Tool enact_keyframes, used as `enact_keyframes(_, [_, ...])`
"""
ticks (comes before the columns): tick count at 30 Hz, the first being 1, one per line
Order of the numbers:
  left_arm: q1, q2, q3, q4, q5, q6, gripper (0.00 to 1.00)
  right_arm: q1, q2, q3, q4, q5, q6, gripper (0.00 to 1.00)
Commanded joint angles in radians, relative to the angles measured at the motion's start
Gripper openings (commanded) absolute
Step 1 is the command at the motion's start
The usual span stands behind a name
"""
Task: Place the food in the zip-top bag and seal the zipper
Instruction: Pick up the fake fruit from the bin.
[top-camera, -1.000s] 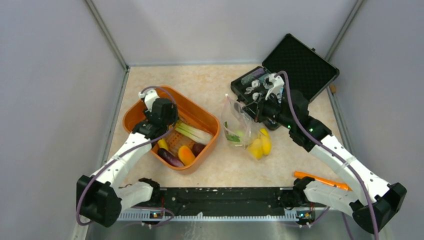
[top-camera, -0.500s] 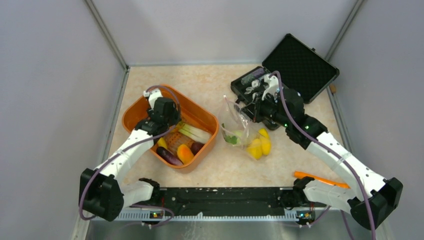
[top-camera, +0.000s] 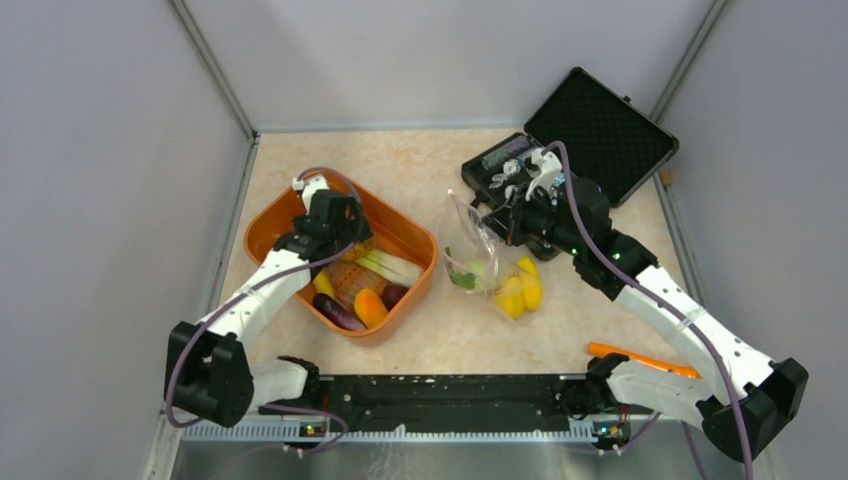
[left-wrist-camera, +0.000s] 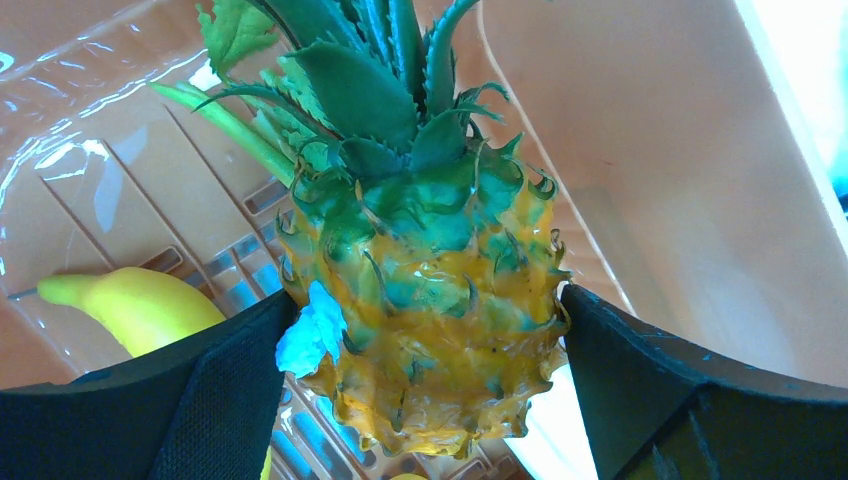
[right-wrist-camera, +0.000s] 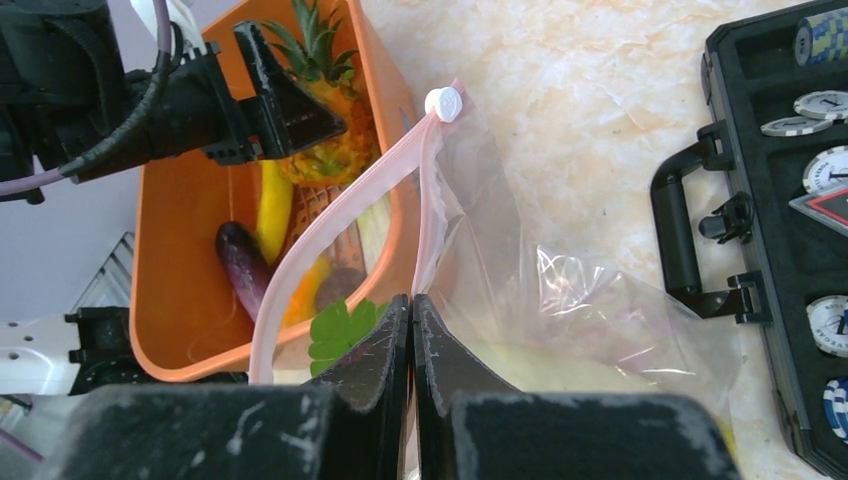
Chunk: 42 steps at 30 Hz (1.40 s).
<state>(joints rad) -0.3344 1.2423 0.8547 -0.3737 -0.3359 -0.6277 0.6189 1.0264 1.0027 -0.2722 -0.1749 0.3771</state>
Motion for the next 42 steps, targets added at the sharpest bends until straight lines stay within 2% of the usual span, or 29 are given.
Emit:
enact_keyframes(1, [0.045, -0.004, 0.029, 0.0, 0.129, 0.032, 0.99, -0.004, -0.043, 0.007, 0.049, -0.024, 0.032, 0.0])
enact_keyframes(11, [0.114, -0.002, 0.145, -0.033, 0.293, 0.145, 0.99, -0.004, -0.073, -0.007, 0.041, -0.023, 0.045, 0.0])
enact_keyframes(17, [0.12, -0.044, 0.155, -0.088, 0.207, 0.131, 0.99, -0.004, -0.078, -0.012, 0.048, -0.035, 0.057, 0.0])
enact_keyframes(21, [0.123, -0.086, 0.13, -0.117, 0.208, 0.119, 0.99, -0.004, -0.083, -0.016, 0.047, -0.036, 0.059, 0.0])
enact_keyframes(23, [0.123, -0.12, 0.101, -0.102, 0.302, 0.159, 0.99, -0.004, -0.088, -0.017, 0.041, -0.03, 0.059, 0.0])
enact_keyframes(24, [0.123, -0.136, 0.087, -0.094, 0.44, 0.21, 0.99, -0.004, -0.09, -0.019, 0.042, -0.026, 0.059, 0.0])
enact_keyframes(26, [0.121, -0.167, 0.066, -0.104, 0.608, 0.254, 0.99, -0.003, -0.092, -0.018, 0.038, -0.025, 0.058, 0.0])
enact_keyframes(29, [0.1, -0.197, 0.028, -0.14, 0.721, 0.247, 0.99, -0.004, -0.089, -0.016, 0.04, -0.028, 0.058, 0.0])
enact_keyframes(34, [-0.009, -0.202, 0.021, -0.261, 0.585, 0.282, 0.99, -0.004, -0.08, -0.006, 0.038, -0.033, 0.05, 0.0])
enact_keyframes(39, [-0.147, -0.052, 0.112, -0.437, 0.462, 0.313, 0.99, -0.004, -0.071, -0.001, 0.039, -0.045, 0.048, 0.0])
enact_keyframes(42, [-0.181, 0.056, 0.148, -0.527, 0.352, 0.293, 0.99, -0.004, -0.074, -0.006, 0.043, -0.048, 0.051, 0.0])
